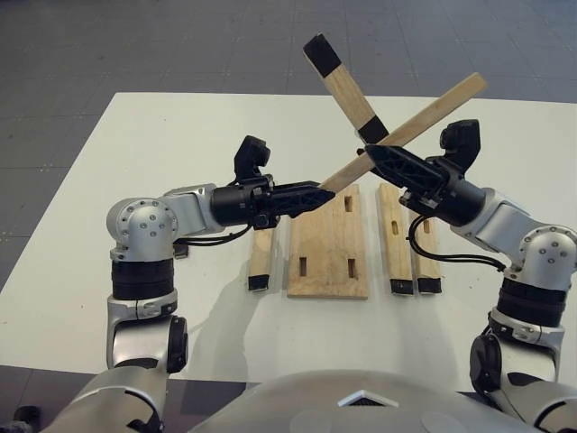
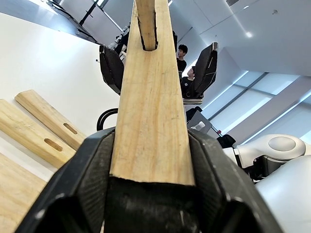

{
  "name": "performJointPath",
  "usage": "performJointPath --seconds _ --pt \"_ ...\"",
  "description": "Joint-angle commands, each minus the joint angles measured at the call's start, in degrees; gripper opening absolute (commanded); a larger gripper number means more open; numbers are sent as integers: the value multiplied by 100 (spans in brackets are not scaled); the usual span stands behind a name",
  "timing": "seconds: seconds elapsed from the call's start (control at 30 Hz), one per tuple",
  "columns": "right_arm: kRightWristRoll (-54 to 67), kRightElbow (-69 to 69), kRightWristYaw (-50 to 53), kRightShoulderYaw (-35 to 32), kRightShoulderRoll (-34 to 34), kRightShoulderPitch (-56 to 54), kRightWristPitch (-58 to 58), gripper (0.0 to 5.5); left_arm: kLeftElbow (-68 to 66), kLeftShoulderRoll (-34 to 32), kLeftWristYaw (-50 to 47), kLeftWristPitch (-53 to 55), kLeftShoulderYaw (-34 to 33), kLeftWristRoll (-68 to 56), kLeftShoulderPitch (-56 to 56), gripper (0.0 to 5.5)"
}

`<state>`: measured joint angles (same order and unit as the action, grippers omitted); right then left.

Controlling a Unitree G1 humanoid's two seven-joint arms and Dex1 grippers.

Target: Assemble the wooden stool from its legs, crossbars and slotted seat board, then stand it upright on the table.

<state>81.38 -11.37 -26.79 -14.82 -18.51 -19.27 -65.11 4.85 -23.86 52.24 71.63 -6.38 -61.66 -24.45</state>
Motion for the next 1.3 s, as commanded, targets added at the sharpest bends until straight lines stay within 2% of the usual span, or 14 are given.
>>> performJointPath --seconds 0.03,0.33,0.7,0.73,0.87,1.03,1.2,1.3 --pt "83 -22 -89 88 -158 -64 -12 374 55 -140 142 14 78 -48 -29 209" --pt "40 -91 -39 222 -212 -12 39 209 136 -235 317 13 221 -77 -55 209" --pt "-160 -52 -187 294 -393 78 245 205 12 -258 359 -130 254 63 -196 207" --pt "-118 -40 -155 282 -374 59 255 205 34 -256 373 -145 275 71 -181 245" --pt "16 24 -78 227 -354 -3 279 205 134 -263 407 -209 351 79 -95 321" --pt "62 -22 -68 220 -380 39 256 204 -208 -323 305 -555 254 340 -151 392" --pt "-98 -51 -181 251 -480 119 263 204 -432 -285 163 -917 126 569 -179 394" --pt "-517 -140 -530 306 -867 263 303 204 -519 -325 -32 -1575 -165 930 -58 394"
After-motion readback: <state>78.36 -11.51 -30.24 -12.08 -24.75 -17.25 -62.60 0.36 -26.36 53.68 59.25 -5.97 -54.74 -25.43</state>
